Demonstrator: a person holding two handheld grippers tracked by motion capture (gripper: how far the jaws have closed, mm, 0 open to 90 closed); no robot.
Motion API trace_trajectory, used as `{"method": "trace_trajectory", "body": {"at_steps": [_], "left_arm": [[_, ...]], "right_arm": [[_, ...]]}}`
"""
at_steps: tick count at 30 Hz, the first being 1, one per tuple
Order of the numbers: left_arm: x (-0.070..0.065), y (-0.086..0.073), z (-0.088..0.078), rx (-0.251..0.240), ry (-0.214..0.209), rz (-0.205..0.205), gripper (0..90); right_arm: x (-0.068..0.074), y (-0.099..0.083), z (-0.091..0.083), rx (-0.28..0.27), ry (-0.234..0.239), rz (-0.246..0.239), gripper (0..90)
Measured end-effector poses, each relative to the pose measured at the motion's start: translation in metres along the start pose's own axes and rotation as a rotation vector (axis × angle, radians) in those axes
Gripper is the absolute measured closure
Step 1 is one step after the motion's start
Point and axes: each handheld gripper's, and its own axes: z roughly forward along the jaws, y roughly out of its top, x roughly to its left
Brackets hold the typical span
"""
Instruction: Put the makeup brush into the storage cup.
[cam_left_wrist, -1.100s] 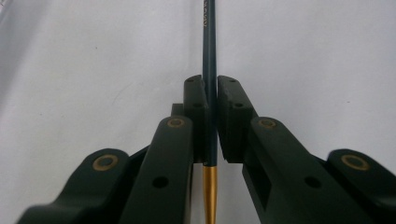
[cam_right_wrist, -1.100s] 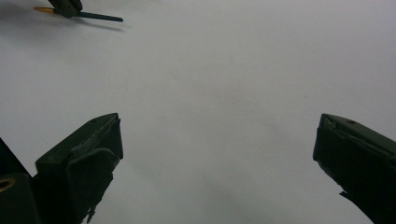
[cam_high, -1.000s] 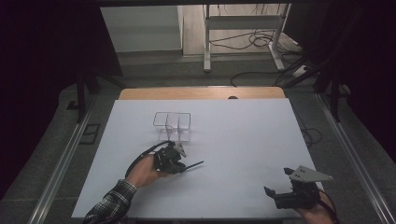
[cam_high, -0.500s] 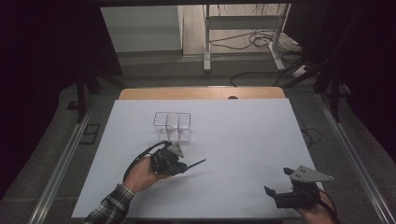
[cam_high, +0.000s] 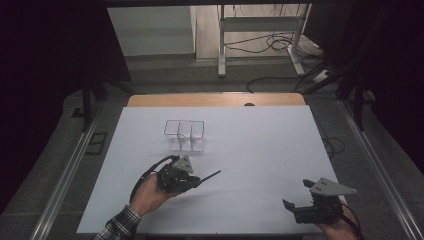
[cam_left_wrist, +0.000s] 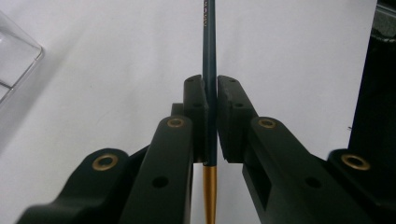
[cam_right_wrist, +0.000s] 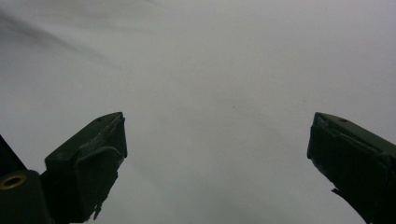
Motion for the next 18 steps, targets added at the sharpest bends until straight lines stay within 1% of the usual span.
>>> {"method": "trace_trajectory", "body": {"at_steps": [7, 14, 18], "left_arm": [[-0.011, -0.003, -0.008, -0.056, 0.011, 0.006, 83.8], [-0.021, -0.008, -0.012, -0.083, 0.021, 0.008, 83.8], [-0.028, -0.011, -0.015, -0.094, 0.032, 0.011, 83.8]], "right_arm": [[0.001, 0.001, 0.000, 0.003, -0.002, -0.007, 4.9], [0.000, 0.001, -0.001, -0.004, 0.004, -0.020, 4.3], [0.001, 0.001, 0.000, 0.006, 0.009, -0.025, 4.1]]}}
